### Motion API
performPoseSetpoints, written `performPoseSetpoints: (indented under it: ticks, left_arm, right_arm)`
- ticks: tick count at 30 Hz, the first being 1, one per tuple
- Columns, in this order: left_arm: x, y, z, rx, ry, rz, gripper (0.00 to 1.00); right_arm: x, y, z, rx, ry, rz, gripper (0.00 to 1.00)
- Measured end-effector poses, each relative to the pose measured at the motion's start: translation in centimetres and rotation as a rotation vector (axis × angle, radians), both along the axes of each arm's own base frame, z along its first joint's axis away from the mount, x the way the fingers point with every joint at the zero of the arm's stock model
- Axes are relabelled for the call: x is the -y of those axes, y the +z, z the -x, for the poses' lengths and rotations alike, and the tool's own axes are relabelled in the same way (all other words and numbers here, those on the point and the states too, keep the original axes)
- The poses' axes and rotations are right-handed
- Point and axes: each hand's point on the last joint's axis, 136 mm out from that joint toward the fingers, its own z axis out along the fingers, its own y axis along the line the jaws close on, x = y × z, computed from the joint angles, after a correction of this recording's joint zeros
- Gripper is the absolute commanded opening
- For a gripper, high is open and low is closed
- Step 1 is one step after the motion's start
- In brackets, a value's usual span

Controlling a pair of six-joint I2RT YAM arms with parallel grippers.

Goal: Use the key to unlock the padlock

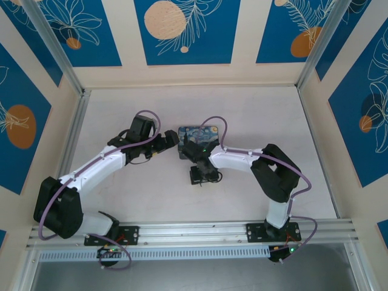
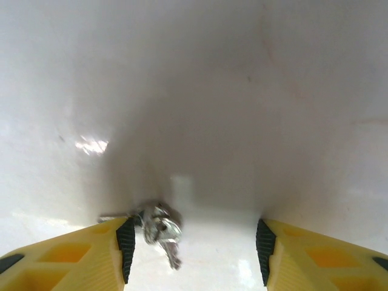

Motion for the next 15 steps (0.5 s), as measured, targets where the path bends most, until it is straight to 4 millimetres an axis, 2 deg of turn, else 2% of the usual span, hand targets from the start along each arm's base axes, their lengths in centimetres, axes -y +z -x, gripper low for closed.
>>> performPoseSetpoints:
  ticks: [4, 12, 15]
  left_arm:
    - [0.01, -0.09, -0.02, -0.002, 0.0, -0.001, 1.0]
    - [0.02, -0.22, -0.03, -0.005, 0.0, -0.003, 1.0]
    - [0.02, -0.22, -0.03, -0.005, 0.0, -0.003, 1.0]
  right_arm:
    - [-0.59, -0.03, -0.62, 0.008, -0.004, -0.016, 0.51]
    - [-0.57, -0.06, -0.66, 0.007, -0.006, -0.015, 0.5]
    - [-0.49, -0.07, -0.61, 0.011, -0.006, -0.019, 0.46]
